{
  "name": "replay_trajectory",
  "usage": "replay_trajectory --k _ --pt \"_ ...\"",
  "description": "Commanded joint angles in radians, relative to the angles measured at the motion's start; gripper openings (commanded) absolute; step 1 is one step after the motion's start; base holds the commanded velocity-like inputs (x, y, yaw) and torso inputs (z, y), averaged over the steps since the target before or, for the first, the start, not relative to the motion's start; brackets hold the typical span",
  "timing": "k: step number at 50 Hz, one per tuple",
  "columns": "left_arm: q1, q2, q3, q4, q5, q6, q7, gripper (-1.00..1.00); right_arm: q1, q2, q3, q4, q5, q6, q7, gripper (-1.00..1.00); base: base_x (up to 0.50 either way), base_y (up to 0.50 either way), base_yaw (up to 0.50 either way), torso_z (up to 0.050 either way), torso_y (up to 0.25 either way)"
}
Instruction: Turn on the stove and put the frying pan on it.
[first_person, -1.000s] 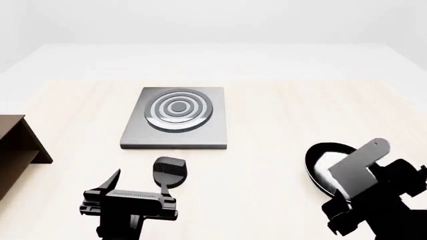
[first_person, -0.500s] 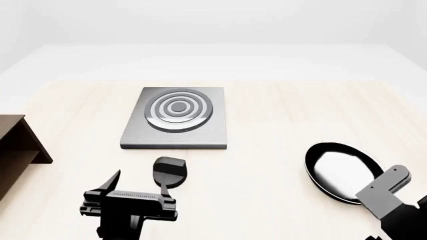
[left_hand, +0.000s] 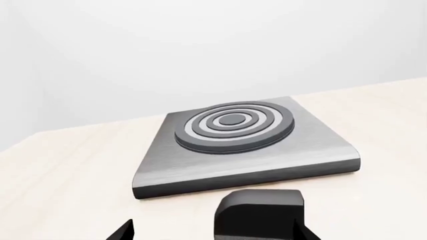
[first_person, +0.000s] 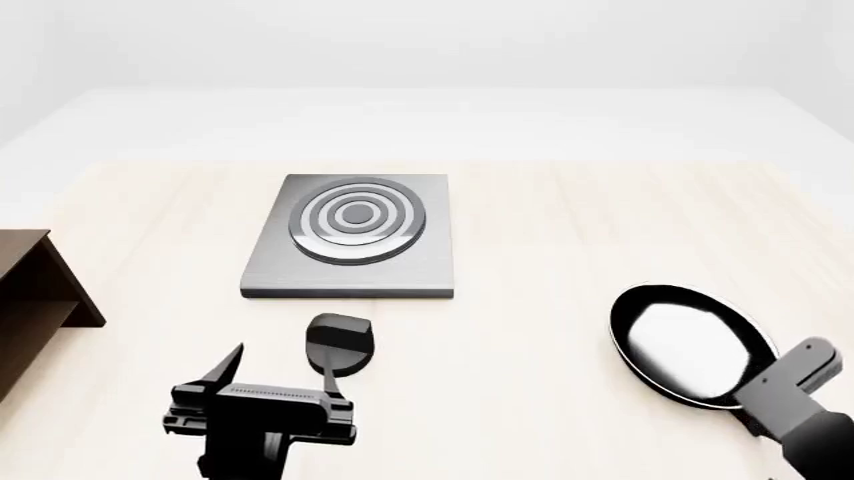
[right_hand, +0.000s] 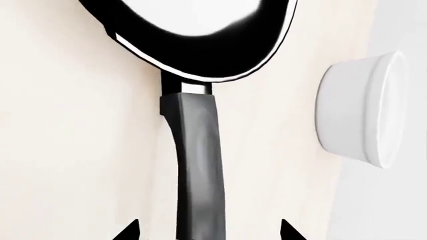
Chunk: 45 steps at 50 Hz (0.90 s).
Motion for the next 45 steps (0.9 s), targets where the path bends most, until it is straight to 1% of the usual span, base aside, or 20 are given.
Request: replay_trajectory --k 1,16,23,28,45 --pt "0.0 0.016 -0.018 -0.008 -0.007 0.007 0.038 1.0 0.029 -0.04 -0.005 0.044 -0.06 -0.048 -0.082 1.0 0.0 0.0 0.0 0.0 0.0" --pt "-0.002 0.011 -0.014 -0.01 -0.01 0.008 0.029 1.0 -0.019 -0.115 -0.127 0.193 -0.223 -0.22 -0.217 1.0 0.0 0.0 0.0 0.0 0.0" --pt "-0.004 0.009 -0.011 -0.008 -0.008 0.003 0.022 1.0 -0.026 -0.131 -0.151 0.242 -0.247 -0.237 -0.246 1.0 0.0 0.0 0.0 0.0 0.0" --pt "-0.005 0.009 -0.004 -0.008 -0.006 0.002 0.019 1.0 -0.027 -0.124 -0.148 0.254 -0.243 -0.237 -0.249 1.0 0.01 0.0 0.0 -0.005 0.0" --pt "-0.012 0.003 0.012 0.001 -0.002 -0.01 0.012 1.0 -0.057 -0.073 -0.089 0.249 -0.186 -0.229 -0.175 1.0 0.01 0.0 0.0 -0.004 0.0"
